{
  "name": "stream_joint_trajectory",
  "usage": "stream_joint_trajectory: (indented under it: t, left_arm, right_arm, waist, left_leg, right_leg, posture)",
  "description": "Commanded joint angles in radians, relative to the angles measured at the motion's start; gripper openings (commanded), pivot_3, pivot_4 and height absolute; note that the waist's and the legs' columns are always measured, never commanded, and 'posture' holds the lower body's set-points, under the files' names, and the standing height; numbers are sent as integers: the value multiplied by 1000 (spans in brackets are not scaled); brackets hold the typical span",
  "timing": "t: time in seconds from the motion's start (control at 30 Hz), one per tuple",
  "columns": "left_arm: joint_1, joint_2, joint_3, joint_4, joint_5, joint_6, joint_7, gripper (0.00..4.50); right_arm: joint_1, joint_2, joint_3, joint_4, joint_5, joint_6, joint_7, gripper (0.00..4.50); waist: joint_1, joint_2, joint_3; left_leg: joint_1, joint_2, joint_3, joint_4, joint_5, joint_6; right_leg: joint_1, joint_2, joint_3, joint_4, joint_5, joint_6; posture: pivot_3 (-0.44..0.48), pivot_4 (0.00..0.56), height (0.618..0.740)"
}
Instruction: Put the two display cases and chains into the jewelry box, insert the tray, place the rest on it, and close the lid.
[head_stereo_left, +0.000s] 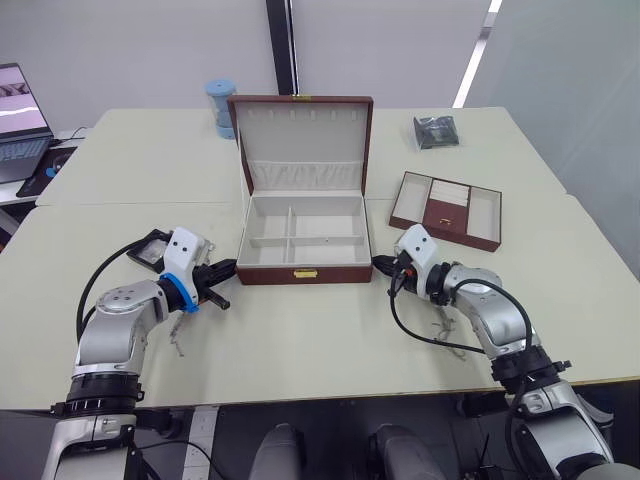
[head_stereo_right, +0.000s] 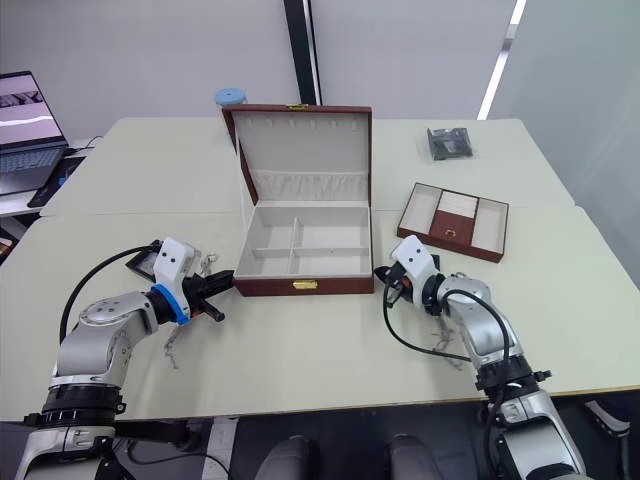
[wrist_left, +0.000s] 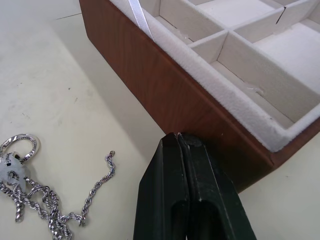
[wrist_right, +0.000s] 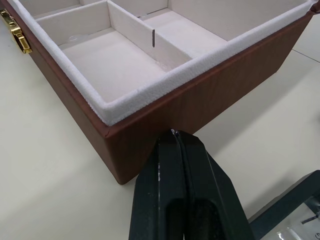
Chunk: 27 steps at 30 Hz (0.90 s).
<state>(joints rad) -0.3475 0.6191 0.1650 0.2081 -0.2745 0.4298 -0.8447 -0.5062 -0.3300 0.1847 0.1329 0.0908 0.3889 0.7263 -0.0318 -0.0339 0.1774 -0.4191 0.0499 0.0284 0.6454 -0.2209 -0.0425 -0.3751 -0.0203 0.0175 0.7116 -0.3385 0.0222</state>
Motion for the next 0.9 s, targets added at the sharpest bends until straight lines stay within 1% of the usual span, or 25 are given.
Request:
stream_joint_trajectory:
  t: [0.03,0.47,0.9]
  left_arm:
    - [-4,-19,-41,-54,-32,1,-44,0]
    - [2,-8,-29,-50,-25,-6,-38,0]
    - [12,50,37,-21,-28,-23,-29,0]
  right_arm:
    - [-10,29,23,-28,10,-28,11,53]
    - [3,18,24,-33,16,-25,23,53]
    - [25,-46,-61,-38,51,-12,21,53]
  waist:
    - [0,0,0]
    - [0,0,0]
    - [0,0,0]
  left_leg:
    - [0,0,0,0,0,0]
    - [0,0,0,0,0,0]
    - [0,0,0,0,0,0]
  right_leg:
    - [0,0,0,0,0,0]
    - [0,0,0,0,0,0]
    - [0,0,0,0,0,0]
  posture:
    - [0,150,740]
    - [0,150,740]
    - [0,150,740]
